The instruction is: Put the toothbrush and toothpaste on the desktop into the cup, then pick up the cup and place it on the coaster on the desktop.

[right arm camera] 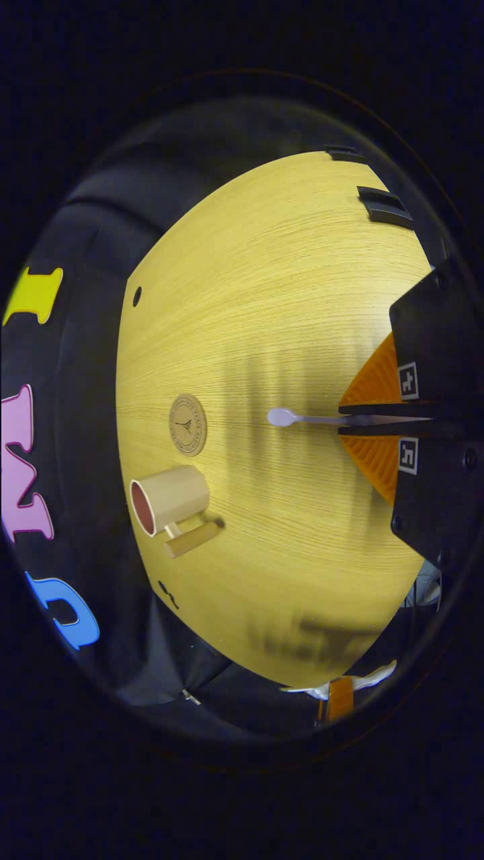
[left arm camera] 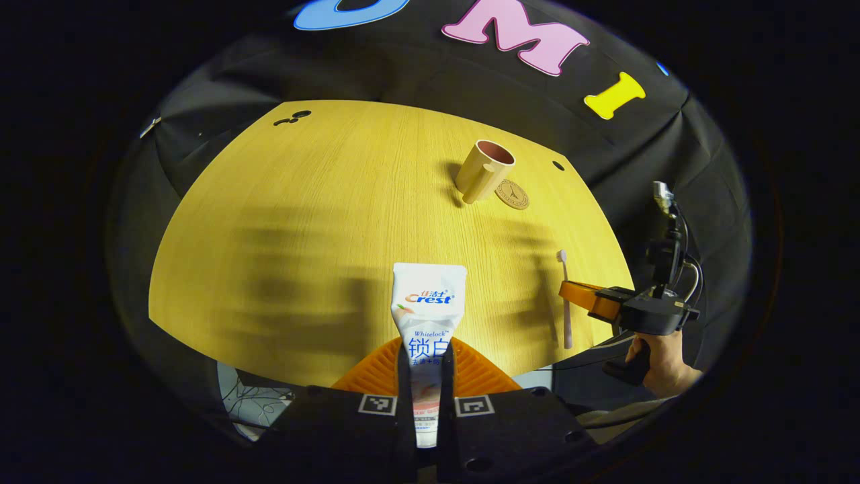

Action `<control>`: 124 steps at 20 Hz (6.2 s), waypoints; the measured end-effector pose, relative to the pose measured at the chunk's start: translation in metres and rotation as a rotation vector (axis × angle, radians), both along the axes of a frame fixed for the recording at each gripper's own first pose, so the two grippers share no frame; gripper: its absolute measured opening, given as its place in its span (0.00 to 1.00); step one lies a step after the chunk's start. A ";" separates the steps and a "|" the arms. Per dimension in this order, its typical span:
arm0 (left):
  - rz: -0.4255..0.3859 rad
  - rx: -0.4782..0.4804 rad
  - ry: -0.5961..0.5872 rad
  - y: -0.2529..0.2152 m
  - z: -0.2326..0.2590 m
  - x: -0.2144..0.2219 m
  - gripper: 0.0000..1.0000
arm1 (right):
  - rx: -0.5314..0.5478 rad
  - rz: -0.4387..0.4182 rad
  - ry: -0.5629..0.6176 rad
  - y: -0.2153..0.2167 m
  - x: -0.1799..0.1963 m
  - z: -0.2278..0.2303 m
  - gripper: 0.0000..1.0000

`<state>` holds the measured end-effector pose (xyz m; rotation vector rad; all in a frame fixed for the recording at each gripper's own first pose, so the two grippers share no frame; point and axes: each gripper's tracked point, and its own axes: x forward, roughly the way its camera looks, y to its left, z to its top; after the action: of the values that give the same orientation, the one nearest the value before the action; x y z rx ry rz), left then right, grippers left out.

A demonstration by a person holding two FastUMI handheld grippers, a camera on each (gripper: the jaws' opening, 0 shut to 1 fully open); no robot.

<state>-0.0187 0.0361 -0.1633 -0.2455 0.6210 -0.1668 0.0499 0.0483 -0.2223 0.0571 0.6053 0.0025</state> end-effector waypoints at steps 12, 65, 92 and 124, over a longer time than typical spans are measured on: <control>0.006 0.010 -0.198 -0.047 0.087 0.054 0.17 | 0.105 0.092 -0.302 -0.018 -0.012 0.134 0.05; -0.126 0.037 -0.561 -0.113 0.171 0.287 0.64 | 0.234 -0.139 -0.373 -0.062 -0.045 0.157 0.05; 0.031 0.088 -0.315 0.033 0.062 0.024 0.71 | 0.448 0.099 -0.633 0.066 0.241 0.218 0.05; -0.036 0.142 -0.271 -0.023 0.079 0.051 0.71 | 0.384 0.179 -0.402 0.051 0.147 0.134 0.29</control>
<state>0.0328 0.0127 -0.0843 -0.0727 0.3664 -0.1864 0.1968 0.0997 -0.0883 0.3657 0.1997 0.2982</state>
